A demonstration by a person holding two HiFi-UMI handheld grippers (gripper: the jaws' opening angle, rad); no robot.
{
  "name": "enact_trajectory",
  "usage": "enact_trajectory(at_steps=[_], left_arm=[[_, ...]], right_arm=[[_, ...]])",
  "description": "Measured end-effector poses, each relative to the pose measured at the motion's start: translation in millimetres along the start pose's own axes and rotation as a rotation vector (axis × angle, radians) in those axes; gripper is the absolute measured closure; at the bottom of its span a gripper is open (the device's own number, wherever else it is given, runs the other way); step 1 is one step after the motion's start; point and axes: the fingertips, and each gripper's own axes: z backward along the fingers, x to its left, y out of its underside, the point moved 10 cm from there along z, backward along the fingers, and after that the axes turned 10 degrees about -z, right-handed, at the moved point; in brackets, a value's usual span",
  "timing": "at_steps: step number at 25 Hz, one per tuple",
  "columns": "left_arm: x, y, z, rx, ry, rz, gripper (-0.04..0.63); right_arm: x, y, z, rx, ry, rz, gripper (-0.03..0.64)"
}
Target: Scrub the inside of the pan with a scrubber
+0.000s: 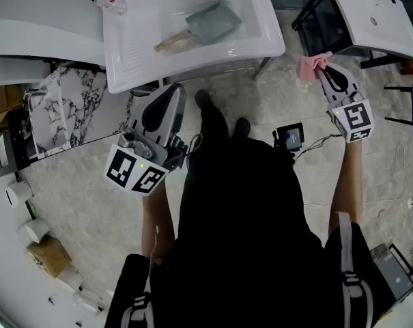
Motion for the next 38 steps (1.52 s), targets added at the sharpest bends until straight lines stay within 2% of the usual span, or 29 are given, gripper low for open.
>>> enact_trajectory(at_steps=[5,10,18,22,31,35,38], left_arm=[[1,8,1,0.031,-0.007,-0.032,0.561],[4,12,0,0.045,-0.004,-0.030,0.561],[7,17,4,0.062,-0.013,-0.031,0.561],[16,27,5,0.080,-0.013,-0.007,0.561],[70,40,-16,0.158,-0.001,-0.001,0.560],[115,48,-33,0.239,0.023,-0.013,0.560],[154,61,-51,0.336,0.052,-0.021,0.560]], right_arm=[[48,-44,23,-0.153,-0.079,-0.110,0.583],[84,-71,28,-0.206,-0.112,-0.135,0.583],[109,-81,17,-0.202,-0.209,-0.211,0.583],[115,-77,-1,-0.120,-0.252,-0.213,0.583],[117,-90,-59,-0.110,-0.227,-0.288,0.583],[115,-103,-91,-0.091,-0.181,-0.249,0.583],[106,-107,-117,-0.041,-0.125,-0.249,0.583]])
